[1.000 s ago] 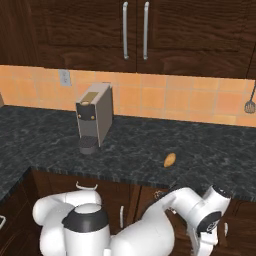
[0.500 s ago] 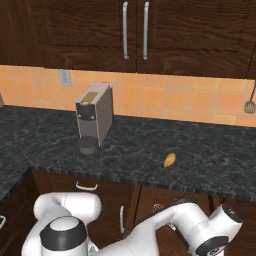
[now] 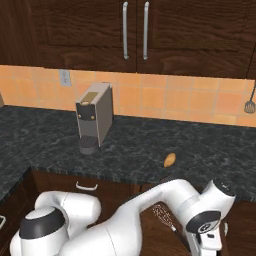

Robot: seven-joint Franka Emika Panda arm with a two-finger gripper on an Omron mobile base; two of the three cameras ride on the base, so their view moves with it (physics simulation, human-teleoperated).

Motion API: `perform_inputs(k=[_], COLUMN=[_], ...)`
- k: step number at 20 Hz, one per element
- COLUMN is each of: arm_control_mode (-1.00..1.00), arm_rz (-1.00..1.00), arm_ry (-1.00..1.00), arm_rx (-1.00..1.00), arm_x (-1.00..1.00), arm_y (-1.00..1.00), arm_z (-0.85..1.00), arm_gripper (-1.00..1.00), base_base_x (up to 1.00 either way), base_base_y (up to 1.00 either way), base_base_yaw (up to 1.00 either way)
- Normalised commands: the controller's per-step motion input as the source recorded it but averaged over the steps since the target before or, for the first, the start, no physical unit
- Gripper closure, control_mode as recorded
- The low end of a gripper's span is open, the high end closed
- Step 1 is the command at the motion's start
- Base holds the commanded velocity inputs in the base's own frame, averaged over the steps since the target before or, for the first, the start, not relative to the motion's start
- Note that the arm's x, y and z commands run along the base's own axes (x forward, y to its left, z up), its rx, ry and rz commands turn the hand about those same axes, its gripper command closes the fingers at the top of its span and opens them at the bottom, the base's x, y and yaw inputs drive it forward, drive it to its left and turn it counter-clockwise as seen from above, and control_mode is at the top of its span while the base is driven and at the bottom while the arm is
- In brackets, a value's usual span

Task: Pick the whisk from the drawer and place it on the counter.

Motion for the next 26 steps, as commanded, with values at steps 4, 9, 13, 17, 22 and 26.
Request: perform_inputs(k=[4,9,13,17,22,26], arm_control_mode=[-1.0,-1.0,-1.0,-1.0,-1.0,-1.0], arm_rz=[0.29,0.51,0.59,0.62,0.43,0.23], arm_ry=[0.06,0.07,0.08,0.11,0.0,0.11], arm_rx=[0.0,-0.01,0.0,0.0,0.0,0.0], arm_x=[0.35,0.76,0.78,0.39,0.24,0.24], arm_y=[0.01,0.04,0.18,0.09,0.0,-0.01], arm_z=[-0.02,-0.32,-0.34,-0.77,-0.35,-0.41], arm_gripper=[-1.0,-1.0,-1.0,-1.0,-1.0,-1.0], base_base_x=[0.0,0.0,0.0,0.0,0.0,0.0], base_base_y=[0.0,0.0,0.0,0.0,0.0,0.0], base_base_yaw=[0.0,0.0,0.0,0.0,0.0,0.0])
